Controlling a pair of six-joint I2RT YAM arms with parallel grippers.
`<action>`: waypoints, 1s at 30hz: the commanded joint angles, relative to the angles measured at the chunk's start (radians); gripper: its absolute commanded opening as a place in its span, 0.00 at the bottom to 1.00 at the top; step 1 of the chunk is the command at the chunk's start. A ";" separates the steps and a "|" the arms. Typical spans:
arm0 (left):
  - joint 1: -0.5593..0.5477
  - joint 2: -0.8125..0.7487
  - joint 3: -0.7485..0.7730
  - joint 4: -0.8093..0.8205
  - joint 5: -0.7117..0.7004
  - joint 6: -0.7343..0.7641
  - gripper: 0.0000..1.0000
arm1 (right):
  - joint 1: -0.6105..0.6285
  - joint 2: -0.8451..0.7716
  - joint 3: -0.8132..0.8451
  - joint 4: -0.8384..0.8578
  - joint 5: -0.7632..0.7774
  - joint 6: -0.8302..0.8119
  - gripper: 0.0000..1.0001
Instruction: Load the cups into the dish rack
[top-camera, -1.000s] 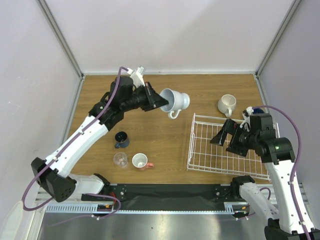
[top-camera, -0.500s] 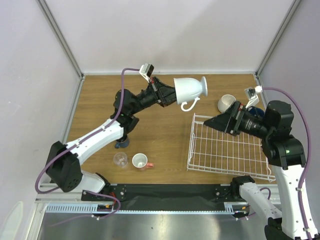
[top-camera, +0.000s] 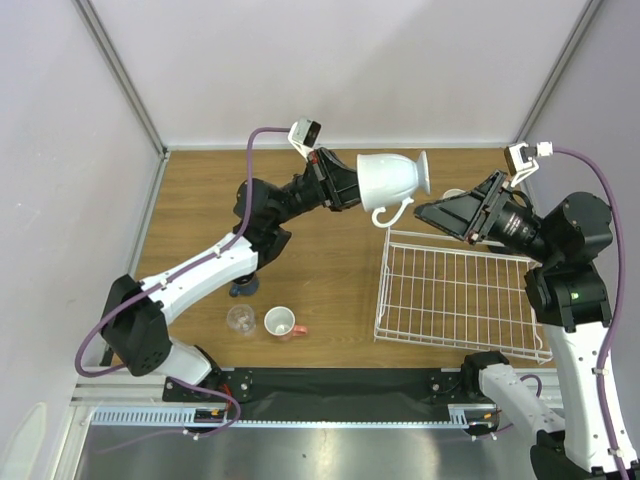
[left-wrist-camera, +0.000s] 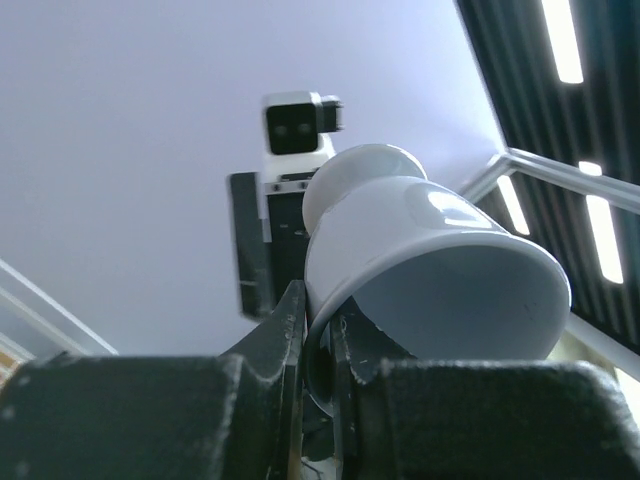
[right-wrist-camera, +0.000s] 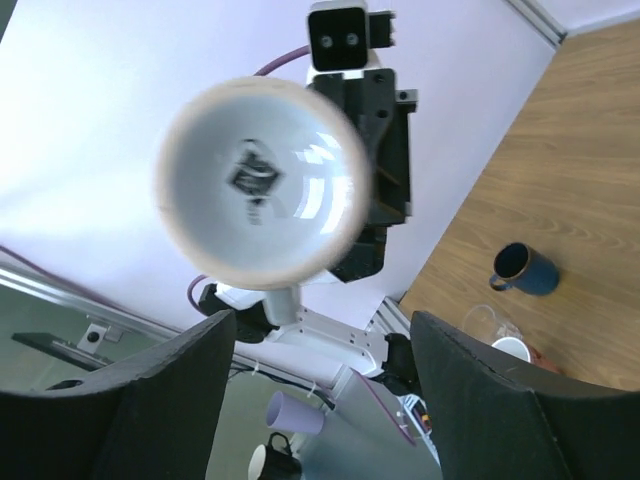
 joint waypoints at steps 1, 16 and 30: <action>-0.006 -0.059 0.078 -0.008 -0.058 0.101 0.00 | 0.019 0.016 0.041 0.109 0.005 0.065 0.75; -0.015 -0.073 0.092 -0.104 -0.096 0.167 0.00 | 0.140 0.114 0.057 0.169 0.062 0.106 0.65; -0.016 -0.068 0.073 -0.103 -0.096 0.152 0.00 | 0.235 0.157 0.060 0.169 0.111 0.097 0.36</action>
